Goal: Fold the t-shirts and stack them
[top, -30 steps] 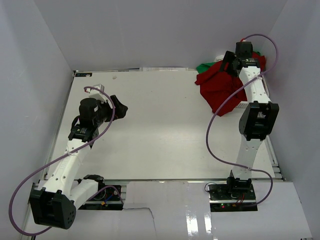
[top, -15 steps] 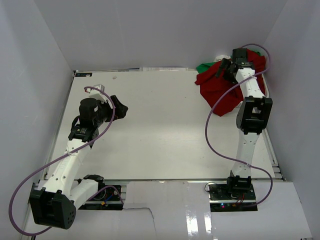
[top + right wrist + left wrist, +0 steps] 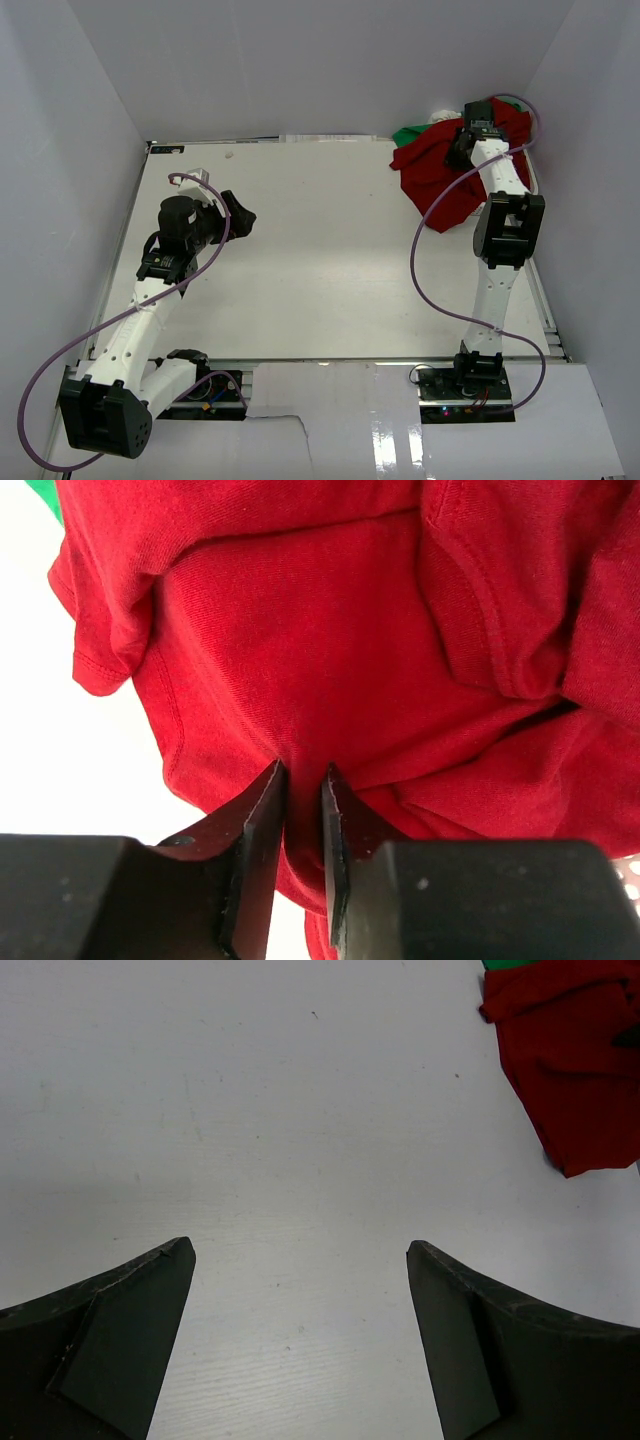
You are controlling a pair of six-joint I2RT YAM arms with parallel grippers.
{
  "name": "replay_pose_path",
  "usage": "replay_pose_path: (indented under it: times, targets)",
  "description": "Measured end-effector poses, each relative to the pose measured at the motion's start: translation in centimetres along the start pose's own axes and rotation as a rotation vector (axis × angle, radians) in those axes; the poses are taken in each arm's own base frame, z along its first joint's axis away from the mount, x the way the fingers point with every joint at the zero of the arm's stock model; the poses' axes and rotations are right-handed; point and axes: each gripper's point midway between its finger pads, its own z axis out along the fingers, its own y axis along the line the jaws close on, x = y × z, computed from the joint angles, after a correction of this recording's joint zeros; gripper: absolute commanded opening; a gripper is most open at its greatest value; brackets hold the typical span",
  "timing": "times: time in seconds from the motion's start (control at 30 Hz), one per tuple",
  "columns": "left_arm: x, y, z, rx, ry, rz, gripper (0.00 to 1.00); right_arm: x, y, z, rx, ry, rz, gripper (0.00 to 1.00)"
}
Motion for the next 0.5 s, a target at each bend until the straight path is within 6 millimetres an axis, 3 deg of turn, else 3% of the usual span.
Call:
replay_pose_path:
  times: [0.07,0.33,0.5]
  targets:
    - [0.0,0.0,0.0,0.000,0.000,0.000,0.98,0.0,-0.1,0.0,0.002,-0.001,-0.006,0.08]
    - [0.0,0.0,0.0,0.001,0.000,0.000,0.98,-0.8,0.4,-1.1,-0.015,-0.013,-0.027,0.08]
    - [0.0,0.0,0.0,0.001,0.001,0.000,0.98,-3.1,2.6,-5.0,-0.113,-0.053,-0.035,0.08]
